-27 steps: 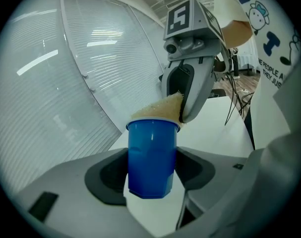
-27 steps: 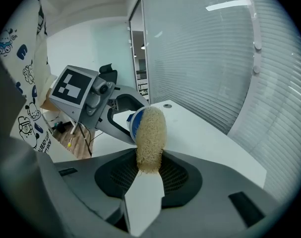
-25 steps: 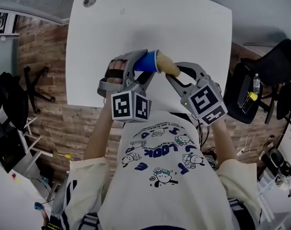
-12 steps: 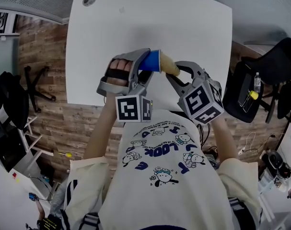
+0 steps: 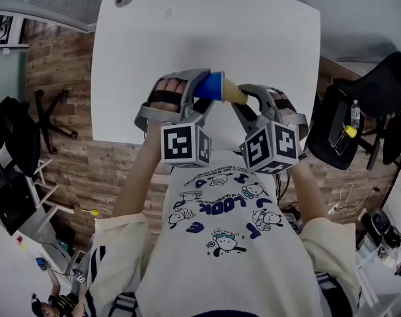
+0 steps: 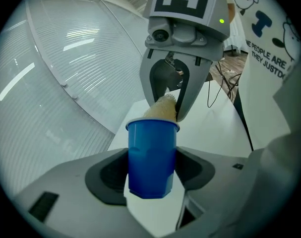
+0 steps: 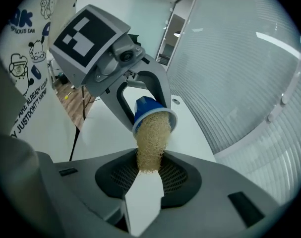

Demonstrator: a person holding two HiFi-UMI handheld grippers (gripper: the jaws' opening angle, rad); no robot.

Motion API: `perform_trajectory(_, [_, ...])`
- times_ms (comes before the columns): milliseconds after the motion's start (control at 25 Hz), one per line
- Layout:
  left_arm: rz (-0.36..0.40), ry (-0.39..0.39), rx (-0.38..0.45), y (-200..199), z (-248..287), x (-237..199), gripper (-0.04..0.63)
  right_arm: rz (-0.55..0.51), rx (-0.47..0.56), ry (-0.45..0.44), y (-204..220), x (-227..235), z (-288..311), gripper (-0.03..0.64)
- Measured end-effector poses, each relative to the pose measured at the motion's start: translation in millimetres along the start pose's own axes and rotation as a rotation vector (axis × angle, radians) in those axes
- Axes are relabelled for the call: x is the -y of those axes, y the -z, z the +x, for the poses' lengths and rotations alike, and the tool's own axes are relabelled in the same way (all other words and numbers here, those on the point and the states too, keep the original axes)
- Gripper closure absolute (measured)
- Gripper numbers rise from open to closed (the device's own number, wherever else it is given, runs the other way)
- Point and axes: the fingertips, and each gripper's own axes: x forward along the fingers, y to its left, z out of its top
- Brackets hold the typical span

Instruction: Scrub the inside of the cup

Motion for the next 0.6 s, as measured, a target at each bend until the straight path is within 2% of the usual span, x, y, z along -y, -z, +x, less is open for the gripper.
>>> perform_trajectory(160, [0.061,0.030,-0.028,-0.1,2.6,8.3,0.288,-0.064,-0.021,-0.002,0.4,-5.5,3.8,0.502])
perform_trajectory(320, [0.054,0.090,-0.033,-2.3,4.8,17.6,0.288,-0.125,-0.029,0.018,3.2,-6.3,2.1,0.502])
perform_trajectory(440, [0.007,0.201,-0.043,-4.3,6.8,30.8,0.288,-0.208,-0.043,0.042,6.5,-9.4,1.3,0.502])
perform_trajectory(600, [-0.103,0.385,-0.031,-8.4,4.4,47.1,0.288,-0.260,-0.037,0.026,6.4,-18.8,1.8,0.502])
